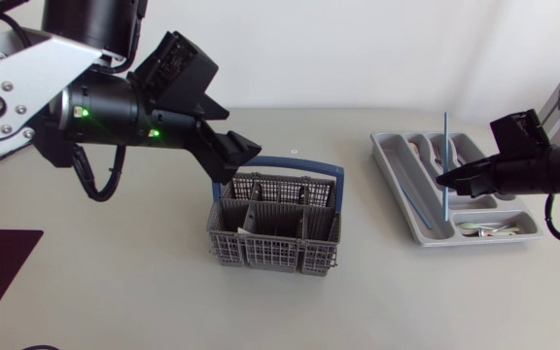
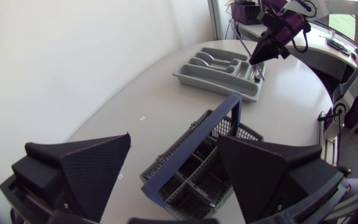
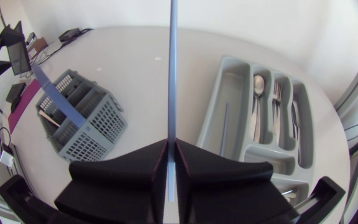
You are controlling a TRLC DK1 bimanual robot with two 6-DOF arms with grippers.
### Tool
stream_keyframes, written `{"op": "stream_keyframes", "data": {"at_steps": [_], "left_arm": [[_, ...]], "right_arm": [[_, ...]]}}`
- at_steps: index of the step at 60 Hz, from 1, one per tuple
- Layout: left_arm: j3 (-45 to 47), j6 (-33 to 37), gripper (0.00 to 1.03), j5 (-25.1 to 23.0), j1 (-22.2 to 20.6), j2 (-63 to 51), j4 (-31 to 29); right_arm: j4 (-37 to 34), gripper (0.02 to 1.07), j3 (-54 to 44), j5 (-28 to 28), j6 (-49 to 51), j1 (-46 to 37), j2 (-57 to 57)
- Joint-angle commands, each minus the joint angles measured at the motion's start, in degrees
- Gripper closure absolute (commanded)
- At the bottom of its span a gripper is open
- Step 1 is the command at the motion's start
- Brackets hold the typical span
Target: Sort the cutlery from the basket into the organizer compartments.
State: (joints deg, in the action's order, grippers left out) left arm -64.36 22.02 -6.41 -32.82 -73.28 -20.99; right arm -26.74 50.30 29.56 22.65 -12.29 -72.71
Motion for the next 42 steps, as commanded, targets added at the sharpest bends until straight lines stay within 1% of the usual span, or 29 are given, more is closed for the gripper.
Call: {"op": "stream_keyframes", "data": {"at_steps": [1, 7, 13, 24, 28, 42], "left_arm": [[2.13, 2.59, 0.08, 0.7, -0.32, 1.82, -0.89], [3.1, 3.91, 0.08, 1.84, -0.67, 2.26, -2.74], [4.33, 5.05, 0.08, 2.9, -1.02, 3.58, -3.26], [7.49, 6.37, 0.08, 3.43, -1.37, 5.25, -3.26], [8.81, 7.07, 0.08, 3.51, -1.11, 6.3, -3.09], [12.85, 8.57, 0.08, 3.43, 0.39, 9.12, -1.77]], "right_arm": [[0.99, 1.02, 2.52, -0.73, 1.34, -2.12, -5.16], [1.52, 1.02, 4.45, -1.61, 1.69, -3.35, -10.35], [2.22, 1.02, 6.03, -3.02, 1.6, -3.61, -14.57], [4.24, 1.02, 9.55, -4.69, -0.07, -3.17, -22.39], [5.56, 1.02, 11.04, -6.62, -1.21, -2.38, -25.73], [6.62, 1.02, 14.47, -8.38, -3.41, -0.01, -33.64]]}}
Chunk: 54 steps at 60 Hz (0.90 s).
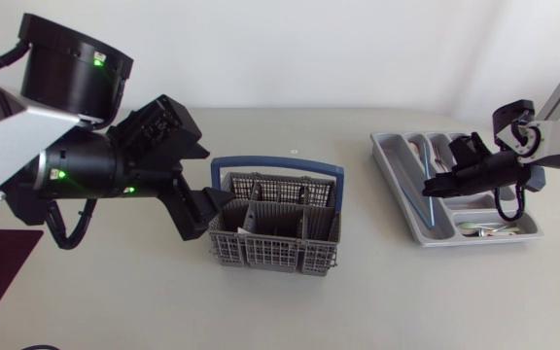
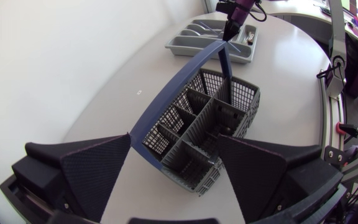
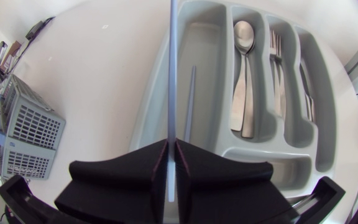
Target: Sort the cutlery from the basket into the organizer compartments.
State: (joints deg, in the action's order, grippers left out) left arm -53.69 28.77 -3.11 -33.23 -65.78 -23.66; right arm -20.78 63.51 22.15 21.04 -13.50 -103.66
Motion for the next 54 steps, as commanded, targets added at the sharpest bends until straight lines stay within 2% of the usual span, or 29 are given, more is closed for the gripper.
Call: {"op": "stream_keyframes", "data": {"at_steps": [1, 24, 36, 45, 54], "left_arm": [[2.36, 1.9, 0.08, 0.13, 0.89, 1.71, 0.9], [8.25, 5.77, 0.09, 0.04, 0.89, 4.43, 1.16], [9.92, 6.03, 0.09, -0.4, 0.45, 4.52, 1.07], [10.19, 6.03, 0.1, -1.1, 0.45, 5.22, 0.98], [8.25, 3.92, 0.12, -3.39, 0.98, 3.82, -1.3]], "right_arm": [[0.91, 1.02, 1.53, -1.32, -1.88, 1.37, -3.04], [1.7, 1.0, 4.17, -5.19, -2.67, 2.6, -8.76], [1.88, 0.79, 3.56, -7.39, -2.67, 3.21, -9.9], [2.23, 0.52, 2.06, -8.53, -2.67, 3.48, -8.4], [3.55, 0.4, -1.19, -10.55, -2.58, 4.27, -3.48]]}}
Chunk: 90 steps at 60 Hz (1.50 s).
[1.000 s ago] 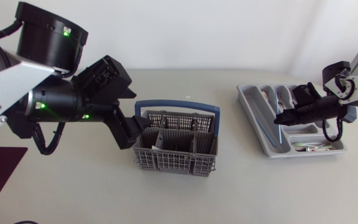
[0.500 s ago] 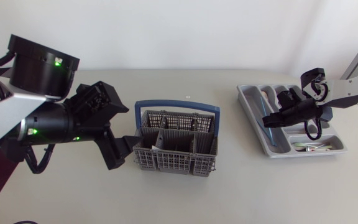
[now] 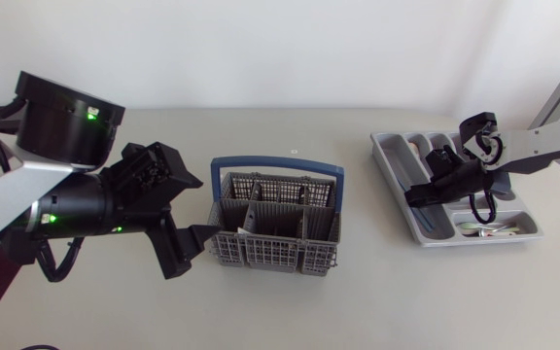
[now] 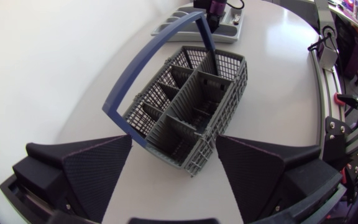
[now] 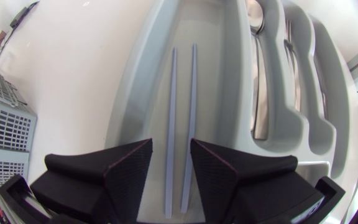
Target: Sort the cutlery from the basket into the organizer compartments.
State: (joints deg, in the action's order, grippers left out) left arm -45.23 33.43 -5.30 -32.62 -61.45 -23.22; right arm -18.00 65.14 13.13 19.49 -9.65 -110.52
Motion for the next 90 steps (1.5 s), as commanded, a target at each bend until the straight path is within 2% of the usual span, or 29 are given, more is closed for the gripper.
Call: {"op": "stream_keyframes", "data": {"at_steps": [1, 10, 19, 39, 56, 73, 90], "left_arm": [[-0.65, -1.17, 0.12, -1.73, 0.37, -0.78, -2.44], [-5.57, -6.98, 0.17, -6.21, 2.04, -3.76, -7.71], [-11.02, -13.39, 0.21, -9.11, 3.62, -7.89, -12.46], [-19.89, -22.44, 0.21, -9.9, 4.76, -16.77, -19.84], [-22.53, -25.52, 0.26, -10.96, 3.88, -22.13, -23.01], [-23.06, -26.75, 0.27, -10.96, 2.56, -25.21, -22.92], [-23.15, -27.28, 0.34, -10.96, 2.56, -27.76, -22.3]], "right_arm": [[1.04, 0.38, -3.36, -1.79, -1.03, 0.68, 4.08], [2.09, 0.34, -7.22, -3.02, -0.94, 2.62, 9.27], [2.53, 0.24, -10.74, -3.9, -0.94, 4.2, 14.89], [2.27, 0.14, -16.19, -6.45, -1.56, 8.51, 26.58], [0.25, 0.14, -17.68, -7.85, -2.0, 10.7, 32.12], [-2.22, 0.14, -17.6, -8.91, -2.7, 12.46, 35.02], [-3.01, 0.14, -17.77, -9.7, -3.58, 14.48, 36.08]]}}
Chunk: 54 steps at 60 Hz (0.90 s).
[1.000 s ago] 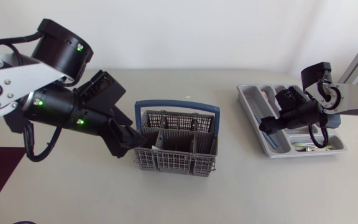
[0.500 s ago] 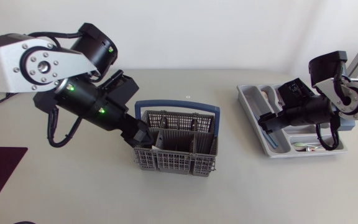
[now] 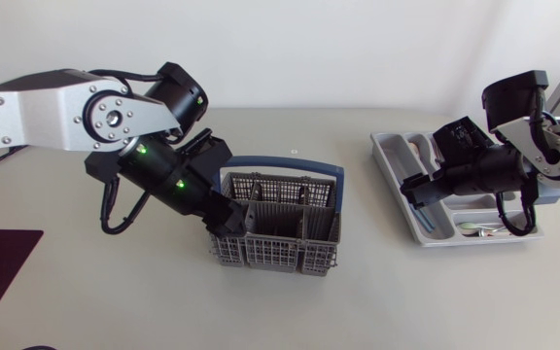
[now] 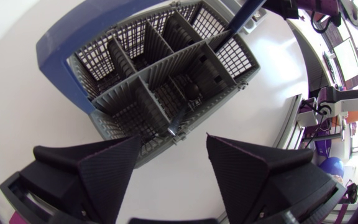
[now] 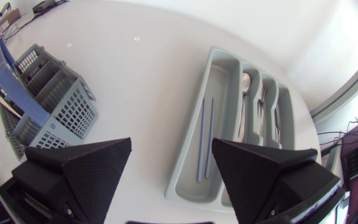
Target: Sort the cutlery from the basket into the organizer compartments.
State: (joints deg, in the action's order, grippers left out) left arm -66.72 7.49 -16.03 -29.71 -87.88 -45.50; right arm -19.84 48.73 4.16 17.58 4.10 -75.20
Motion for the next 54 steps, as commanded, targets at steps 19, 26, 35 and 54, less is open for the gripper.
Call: {"op": "stream_keyframes", "data": {"at_steps": [19, 26, 35, 54], "left_arm": [[-2.89, -2.56, 0.39, -0.23, -0.08, -3.35, 1.02], [-3.51, -3.09, 0.44, -0.23, 0.01, -4.23, 1.29], [-3.86, -3.62, 0.49, -0.23, -0.08, -4.76, 1.29], [-4.03, -3.97, 0.64, -0.14, -0.17, -5.64, 1.37]], "right_arm": [[-1.35, 0.14, -1.8, -0.74, -1.94, 1.26, 1.28], [-1.26, 0.14, -2.06, -0.74, -1.85, 1.26, 1.37], [-1.26, 0.14, -2.32, -0.74, -1.68, 1.18, 2.07], [-2.23, 0.14, -2.59, -0.74, -1.85, 2.32, 3.74]]}}
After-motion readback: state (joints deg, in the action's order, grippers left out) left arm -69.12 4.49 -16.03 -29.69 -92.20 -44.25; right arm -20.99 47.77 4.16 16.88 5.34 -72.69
